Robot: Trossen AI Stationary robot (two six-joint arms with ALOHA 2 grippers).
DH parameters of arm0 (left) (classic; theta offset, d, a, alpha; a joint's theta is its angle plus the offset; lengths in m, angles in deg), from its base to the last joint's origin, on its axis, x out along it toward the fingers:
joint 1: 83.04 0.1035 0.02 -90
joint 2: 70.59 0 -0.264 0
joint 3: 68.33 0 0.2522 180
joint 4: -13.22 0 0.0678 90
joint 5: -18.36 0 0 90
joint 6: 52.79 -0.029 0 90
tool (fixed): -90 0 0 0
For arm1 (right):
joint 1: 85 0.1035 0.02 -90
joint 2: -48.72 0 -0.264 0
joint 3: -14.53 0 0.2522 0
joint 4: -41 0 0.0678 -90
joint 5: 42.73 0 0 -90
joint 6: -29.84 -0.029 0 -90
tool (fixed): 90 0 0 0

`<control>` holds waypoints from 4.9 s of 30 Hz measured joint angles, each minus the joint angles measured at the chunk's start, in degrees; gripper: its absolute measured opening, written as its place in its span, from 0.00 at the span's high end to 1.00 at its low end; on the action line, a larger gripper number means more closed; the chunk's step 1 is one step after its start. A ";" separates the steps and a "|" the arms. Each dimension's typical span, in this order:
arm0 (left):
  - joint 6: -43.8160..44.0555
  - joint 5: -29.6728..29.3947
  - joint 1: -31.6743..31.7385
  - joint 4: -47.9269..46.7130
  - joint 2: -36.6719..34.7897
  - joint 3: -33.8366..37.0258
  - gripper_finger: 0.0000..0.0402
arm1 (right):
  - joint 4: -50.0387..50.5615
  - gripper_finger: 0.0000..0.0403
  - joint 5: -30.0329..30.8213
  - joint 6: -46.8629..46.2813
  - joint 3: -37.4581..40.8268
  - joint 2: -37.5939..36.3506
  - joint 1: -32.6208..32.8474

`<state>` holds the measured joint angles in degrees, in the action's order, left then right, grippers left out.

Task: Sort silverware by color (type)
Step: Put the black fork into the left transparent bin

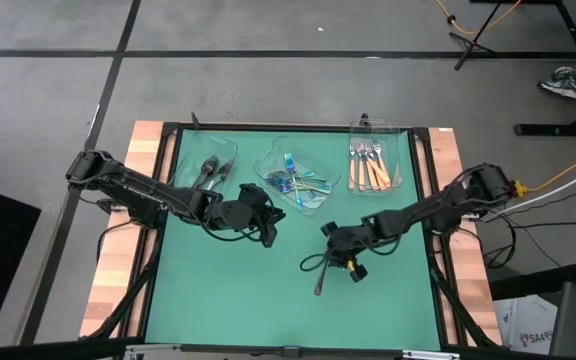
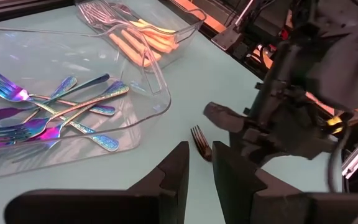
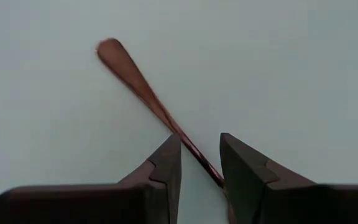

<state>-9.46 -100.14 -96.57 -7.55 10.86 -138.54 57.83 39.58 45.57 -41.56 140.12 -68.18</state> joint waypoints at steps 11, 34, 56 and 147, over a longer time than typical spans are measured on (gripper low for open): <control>0.01 0.00 0.01 0.00 0.00 0.00 0.84 | 1.75 0.75 -3.95 3.71 0.00 1.54 -3.79; 0.02 0.00 -0.01 -0.17 0.00 0.00 0.84 | 2.19 0.83 -4.00 4.83 -0.22 6.57 -3.79; 0.20 9.35 0.01 -0.20 0.00 0.00 0.84 | 1.44 1.00 -3.34 2.12 -5.24 7.36 -3.68; 25.62 32.04 -1.91 -10.86 -0.02 0.00 0.99 | 1.11 0.80 10.21 19.06 -27.06 6.79 -3.72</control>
<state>16.15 -68.09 -98.48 -18.41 10.84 -138.54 58.94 49.79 64.62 -68.62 146.91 -71.90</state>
